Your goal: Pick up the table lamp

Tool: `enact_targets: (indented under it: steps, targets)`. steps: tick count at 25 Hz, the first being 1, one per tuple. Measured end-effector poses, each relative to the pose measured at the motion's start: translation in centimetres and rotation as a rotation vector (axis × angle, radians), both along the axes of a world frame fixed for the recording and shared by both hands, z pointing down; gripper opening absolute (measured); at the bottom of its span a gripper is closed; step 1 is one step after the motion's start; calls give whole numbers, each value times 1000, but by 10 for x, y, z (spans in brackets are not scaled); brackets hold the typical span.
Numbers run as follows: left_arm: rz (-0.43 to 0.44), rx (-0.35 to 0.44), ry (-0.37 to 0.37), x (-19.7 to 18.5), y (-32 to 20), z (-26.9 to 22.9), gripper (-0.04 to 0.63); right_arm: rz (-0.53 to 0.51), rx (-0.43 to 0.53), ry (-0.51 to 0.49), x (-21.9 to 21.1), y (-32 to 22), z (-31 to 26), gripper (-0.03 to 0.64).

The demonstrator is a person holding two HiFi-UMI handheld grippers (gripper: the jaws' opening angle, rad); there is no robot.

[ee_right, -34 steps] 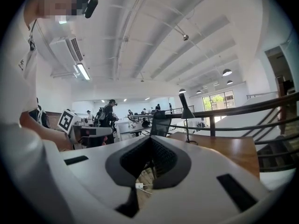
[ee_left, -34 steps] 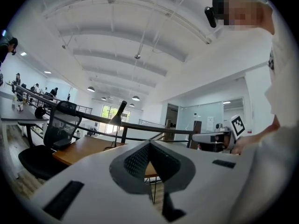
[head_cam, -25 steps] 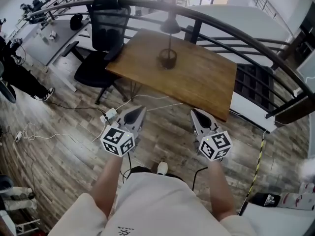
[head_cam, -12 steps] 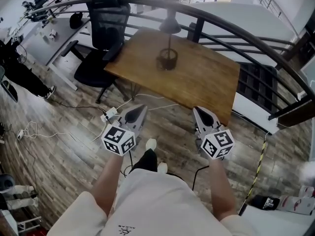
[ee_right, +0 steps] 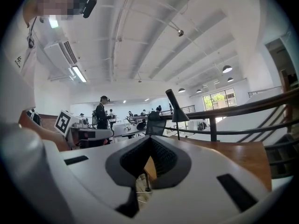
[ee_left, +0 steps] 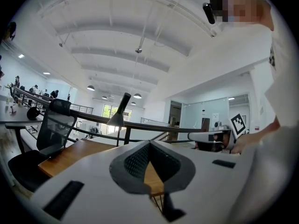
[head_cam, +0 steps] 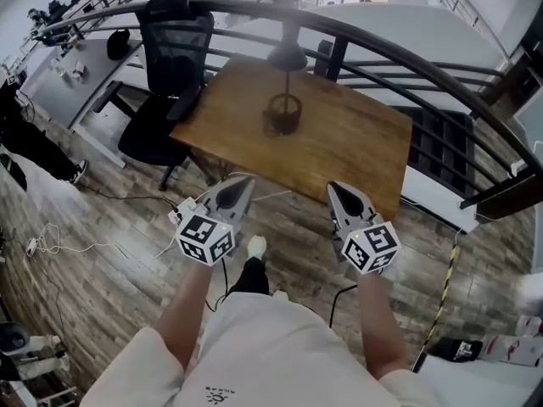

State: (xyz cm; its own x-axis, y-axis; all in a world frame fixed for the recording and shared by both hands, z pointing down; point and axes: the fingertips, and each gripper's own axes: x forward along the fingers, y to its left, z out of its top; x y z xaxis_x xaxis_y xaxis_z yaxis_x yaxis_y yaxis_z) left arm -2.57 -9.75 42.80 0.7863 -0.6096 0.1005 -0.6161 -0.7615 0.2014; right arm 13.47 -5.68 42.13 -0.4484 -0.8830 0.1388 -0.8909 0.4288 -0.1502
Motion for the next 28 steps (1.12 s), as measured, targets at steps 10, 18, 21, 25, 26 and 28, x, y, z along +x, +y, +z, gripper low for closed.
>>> enact_targets:
  steps: [10, 18, 21, 25, 26, 28]
  targets:
    - [33, 5, 7, 0, -74, 0, 5, 10, -2, -1, -13, -72, -2, 17]
    - [65, 14, 12, 3, -119, -9, 5, 22, 11, 14, -18, -114, -11, 17]
    - [73, 10, 19, 2, -137, -9, 5, 26, 10, 22, -21, -131, -11, 17]
    - [92, 2, 22, -2, -159, -7, 5, 36, 2, 29, -28, -153, -10, 17]
    - [98, 1, 23, -3, -164, -7, 5, 39, 2, 30, -29, -158, -10, 17]
    - [108, 0, 23, -3, -174, -7, 5, 45, 3, 32, -32, -168, -10, 17]
